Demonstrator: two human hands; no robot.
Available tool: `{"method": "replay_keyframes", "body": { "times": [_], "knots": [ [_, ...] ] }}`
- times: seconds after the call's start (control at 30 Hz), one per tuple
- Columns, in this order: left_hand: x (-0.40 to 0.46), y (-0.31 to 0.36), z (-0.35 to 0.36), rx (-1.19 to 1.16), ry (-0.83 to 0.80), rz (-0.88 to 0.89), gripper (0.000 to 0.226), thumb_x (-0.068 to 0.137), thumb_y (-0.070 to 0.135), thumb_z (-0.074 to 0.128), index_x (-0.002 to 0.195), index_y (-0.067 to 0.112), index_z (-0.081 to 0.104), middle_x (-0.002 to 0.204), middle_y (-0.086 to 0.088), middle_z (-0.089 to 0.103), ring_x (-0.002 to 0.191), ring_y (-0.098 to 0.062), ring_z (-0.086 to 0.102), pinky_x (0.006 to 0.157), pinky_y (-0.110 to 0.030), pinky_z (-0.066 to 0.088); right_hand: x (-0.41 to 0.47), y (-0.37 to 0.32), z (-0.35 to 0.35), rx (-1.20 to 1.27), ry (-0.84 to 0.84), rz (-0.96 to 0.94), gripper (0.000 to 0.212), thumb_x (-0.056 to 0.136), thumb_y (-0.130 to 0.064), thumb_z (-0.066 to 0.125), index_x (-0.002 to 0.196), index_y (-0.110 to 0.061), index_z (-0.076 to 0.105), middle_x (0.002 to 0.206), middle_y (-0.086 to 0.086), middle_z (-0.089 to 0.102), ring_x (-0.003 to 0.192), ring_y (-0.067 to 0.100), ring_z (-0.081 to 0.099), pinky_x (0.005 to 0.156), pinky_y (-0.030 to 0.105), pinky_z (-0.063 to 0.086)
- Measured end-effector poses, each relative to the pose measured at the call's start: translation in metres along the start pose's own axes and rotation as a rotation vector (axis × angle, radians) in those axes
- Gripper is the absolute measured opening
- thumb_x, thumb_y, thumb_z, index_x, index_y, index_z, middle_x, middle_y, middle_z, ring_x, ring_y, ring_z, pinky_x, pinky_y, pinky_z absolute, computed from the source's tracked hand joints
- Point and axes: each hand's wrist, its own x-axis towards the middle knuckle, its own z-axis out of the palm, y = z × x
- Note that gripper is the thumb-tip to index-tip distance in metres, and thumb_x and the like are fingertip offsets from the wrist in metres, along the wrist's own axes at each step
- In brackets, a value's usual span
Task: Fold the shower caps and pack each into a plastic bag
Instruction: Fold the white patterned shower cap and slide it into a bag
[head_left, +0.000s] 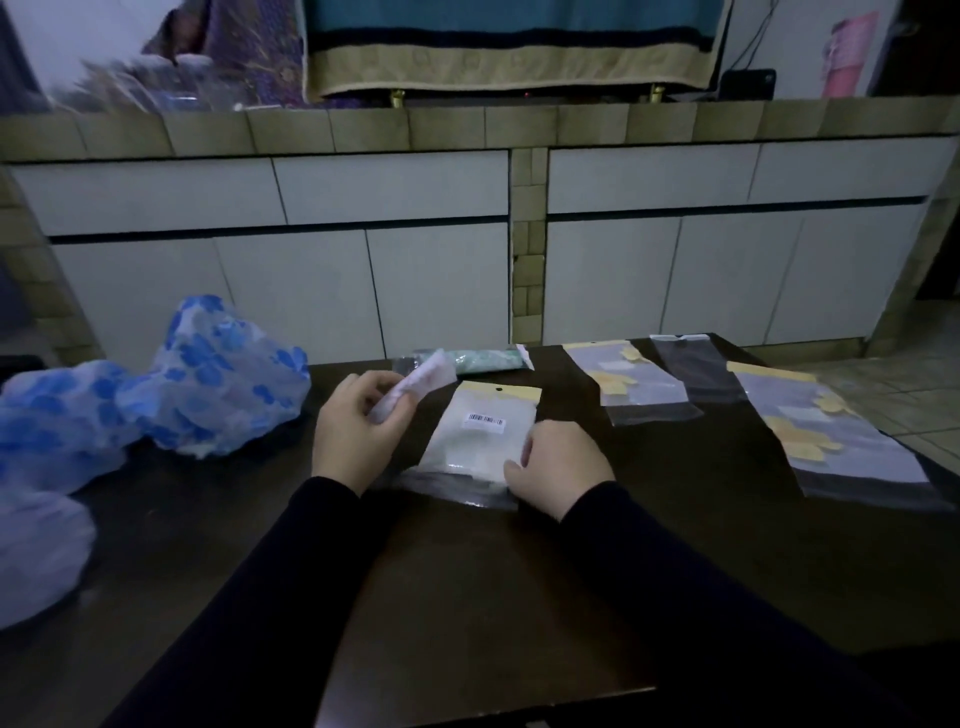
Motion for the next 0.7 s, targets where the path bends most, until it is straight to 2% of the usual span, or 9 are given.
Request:
{"method": "replay_keyframes", "body": {
  "times": [0.07,0.13,0.2,0.23,0.33,0.47,0.53,0.6,0.7],
  "knots": [
    [0.004,-0.001,-0.004,-0.119,0.013,-0.1,0.01,0.084,0.033,0.068,0.093,0.028,0.067,0.086,0.008,0.064,0.078,-0.006,0.059,0.065,-0.021,0.046,0.002,-0.003,0.001,-0.169,0.073,-0.16,0.025,0.086,-0.037,0.06,0.101,-0.017,0.064,0.102,0.003,0.058,0.099,0.019,0.054,0.086,0.034,0.051],
    [0.008,-0.002,-0.007,-0.255,-0.066,-0.205,0.008,0.084,0.033,0.069,0.09,0.028,0.069,0.082,0.004,0.065,0.078,-0.012,0.061,0.071,-0.028,0.049,0.009,-0.005,-0.002,-0.132,0.076,-0.413,0.018,0.086,-0.033,0.06,0.1,-0.023,0.065,0.109,-0.004,0.055,0.11,0.016,0.049,0.099,0.035,0.04],
    [0.008,-0.002,-0.008,-0.314,-0.182,-0.289,0.008,0.084,0.033,0.069,0.09,0.028,0.069,0.085,0.004,0.068,0.083,-0.013,0.063,0.077,-0.03,0.05,0.015,-0.006,-0.005,0.029,-0.076,-0.611,0.015,0.087,-0.024,0.06,0.097,-0.029,0.07,0.111,-0.012,0.059,0.115,0.008,0.05,0.109,0.036,0.031],
    [0.008,-0.002,-0.007,-0.347,-0.22,-0.329,0.009,0.084,0.033,0.07,0.09,0.026,0.07,0.086,0.003,0.069,0.085,-0.013,0.064,0.079,-0.03,0.049,0.017,-0.006,-0.005,0.098,-0.166,-0.65,0.016,0.088,-0.021,0.061,0.096,-0.03,0.072,0.111,-0.015,0.063,0.114,0.005,0.052,0.109,0.035,0.032],
    [0.012,0.001,-0.009,-0.476,-0.27,-0.47,0.011,0.083,0.033,0.07,0.087,0.022,0.071,0.085,0.001,0.071,0.086,-0.014,0.064,0.077,-0.028,0.049,0.018,-0.008,0.001,0.095,-0.278,-0.653,0.016,0.09,-0.029,0.062,0.1,-0.031,0.073,0.114,-0.017,0.063,0.108,0.002,0.053,0.101,0.03,0.042],
    [0.026,0.004,-0.02,-0.477,-0.312,-0.465,0.011,0.09,0.029,0.062,0.09,0.02,0.069,0.086,0.002,0.07,0.086,-0.013,0.064,0.073,-0.023,0.047,0.014,-0.018,0.019,-0.02,-0.156,-0.576,0.039,0.086,-0.054,0.059,0.121,-0.038,0.061,0.12,-0.016,0.053,0.106,0.007,0.052,0.089,0.029,0.045],
    [0.028,0.005,-0.026,-0.518,-0.456,-0.516,0.011,0.091,0.025,0.06,0.091,0.018,0.067,0.081,0.003,0.071,0.082,-0.013,0.064,0.075,-0.025,0.05,0.013,-0.023,0.026,-0.03,-0.072,-0.5,0.047,0.084,-0.061,0.055,0.124,-0.036,0.06,0.115,-0.011,0.053,0.103,0.01,0.052,0.085,0.029,0.046],
    [0.028,-0.002,-0.029,-0.437,-0.664,-0.522,0.016,0.087,0.025,0.065,0.097,0.013,0.07,0.092,-0.001,0.073,0.093,-0.015,0.065,0.087,-0.027,0.048,0.015,-0.025,0.031,-0.053,0.006,-0.46,0.048,0.083,-0.065,0.053,0.117,-0.034,0.065,0.11,-0.007,0.055,0.104,0.014,0.049,0.085,0.032,0.043],
    [0.025,-0.011,-0.033,-0.12,-0.739,-0.506,0.01,0.083,0.028,0.07,0.084,0.021,0.077,0.087,0.002,0.074,0.088,-0.011,0.065,0.082,-0.023,0.046,0.021,-0.02,0.034,-0.058,0.015,-0.401,0.048,0.083,-0.068,0.05,0.111,-0.033,0.066,0.113,-0.01,0.055,0.11,0.013,0.046,0.09,0.034,0.037]
  ]
}}
